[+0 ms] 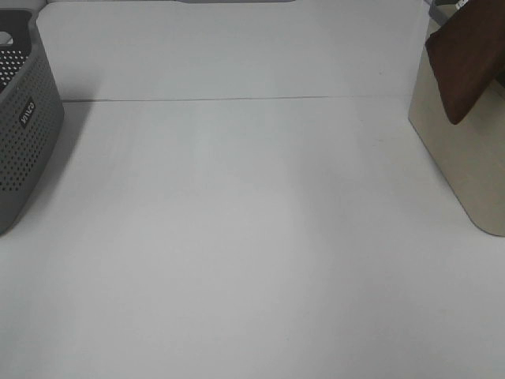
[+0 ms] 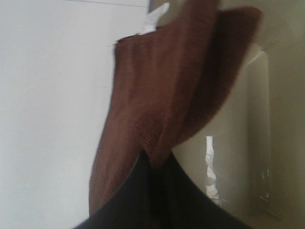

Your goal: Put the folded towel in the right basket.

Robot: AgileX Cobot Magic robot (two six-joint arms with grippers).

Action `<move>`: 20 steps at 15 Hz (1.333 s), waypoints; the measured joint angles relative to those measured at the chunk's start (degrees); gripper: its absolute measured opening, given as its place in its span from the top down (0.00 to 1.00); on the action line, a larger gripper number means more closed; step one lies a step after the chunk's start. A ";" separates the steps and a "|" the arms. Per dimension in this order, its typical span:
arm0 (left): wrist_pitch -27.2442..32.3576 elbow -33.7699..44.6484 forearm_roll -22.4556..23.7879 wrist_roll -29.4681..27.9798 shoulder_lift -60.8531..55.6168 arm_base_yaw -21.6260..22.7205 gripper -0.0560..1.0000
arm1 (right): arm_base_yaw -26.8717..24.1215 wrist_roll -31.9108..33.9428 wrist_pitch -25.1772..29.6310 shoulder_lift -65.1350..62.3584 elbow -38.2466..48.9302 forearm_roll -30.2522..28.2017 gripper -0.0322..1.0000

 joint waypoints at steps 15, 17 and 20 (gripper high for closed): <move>0.00 0.00 0.00 0.00 0.00 0.00 0.12 | -14.73 2.46 -4.53 12.03 0.00 7.45 0.33; 0.00 0.00 0.00 0.00 0.00 0.00 0.12 | -14.73 2.52 -4.70 11.92 0.00 8.19 0.25; 0.00 0.00 0.00 0.00 0.00 0.00 0.12 | -14.73 2.52 -3.61 9.63 0.00 14.27 0.22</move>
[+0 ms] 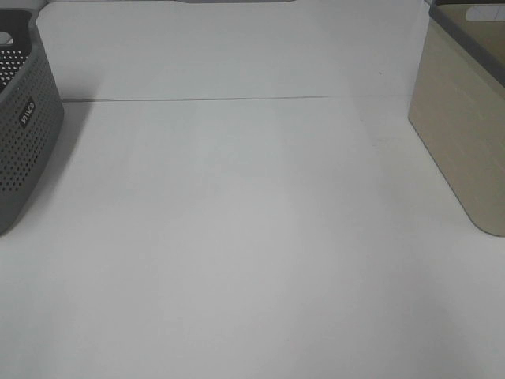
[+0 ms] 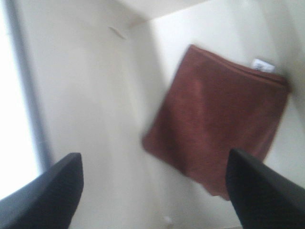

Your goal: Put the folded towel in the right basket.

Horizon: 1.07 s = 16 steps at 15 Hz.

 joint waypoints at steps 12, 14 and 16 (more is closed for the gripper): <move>0.00 0.00 0.00 0.00 0.00 0.00 0.12 | 0.17 -5.61 5.16 -30.19 19.94 7.68 0.22; 0.00 0.00 0.00 0.00 0.00 0.00 0.12 | 0.17 -6.02 4.98 -38.16 29.79 7.68 0.22; 0.00 0.00 0.00 0.00 0.00 0.00 0.12 | 0.17 -6.42 2.41 -46.93 39.65 7.68 0.22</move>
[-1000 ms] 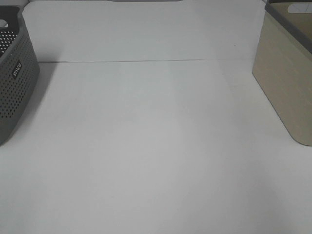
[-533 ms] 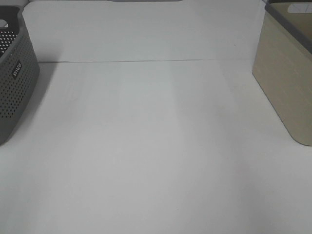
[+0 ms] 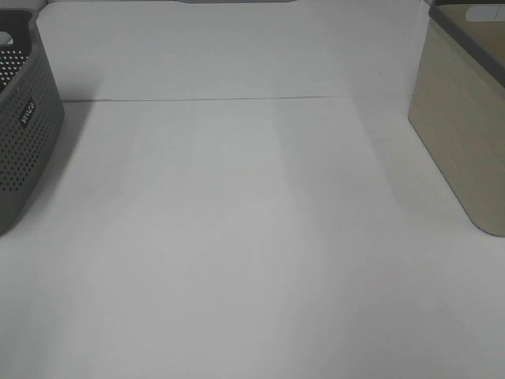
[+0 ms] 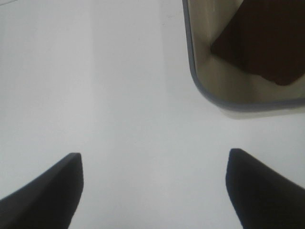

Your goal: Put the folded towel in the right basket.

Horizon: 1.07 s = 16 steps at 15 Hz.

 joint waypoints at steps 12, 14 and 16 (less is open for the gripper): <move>0.00 0.00 0.00 0.00 0.00 0.00 0.12 | 6.93 -3.44 -5.39 -44.75 30.42 -2.81 0.22; 0.00 0.00 0.00 0.00 0.00 0.00 0.12 | 12.66 -2.58 -2.81 -49.90 30.77 -7.16 0.22; 0.00 0.00 0.00 0.00 0.00 0.00 0.12 | 18.22 1.09 -2.46 -54.95 32.09 -13.58 0.22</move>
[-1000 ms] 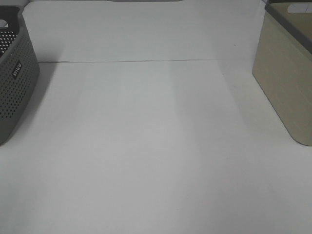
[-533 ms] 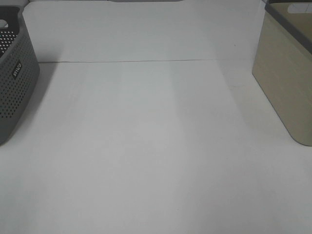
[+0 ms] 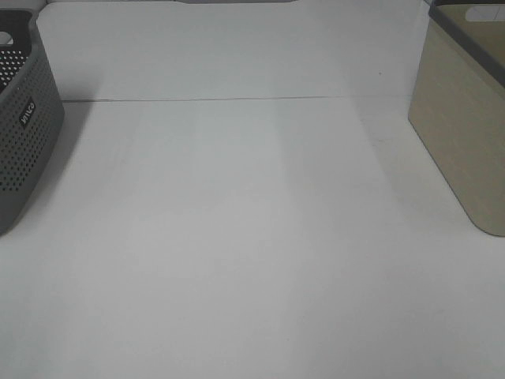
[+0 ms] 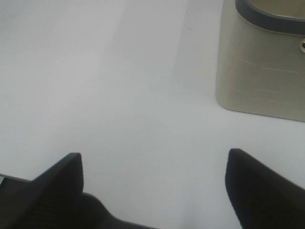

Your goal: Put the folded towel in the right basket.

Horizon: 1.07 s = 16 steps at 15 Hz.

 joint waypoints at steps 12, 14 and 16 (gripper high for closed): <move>0.00 0.00 0.00 0.00 0.00 0.00 0.12 | 2.06 5.39 -3.67 -5.33 6.07 -4.87 0.22; 0.00 0.00 0.00 0.00 0.00 0.00 0.12 | 2.06 5.39 -3.67 -5.33 6.13 -4.81 0.22; 0.00 0.00 0.00 0.00 0.00 0.00 0.12 | 2.06 5.44 -3.61 -5.33 6.13 -4.81 0.22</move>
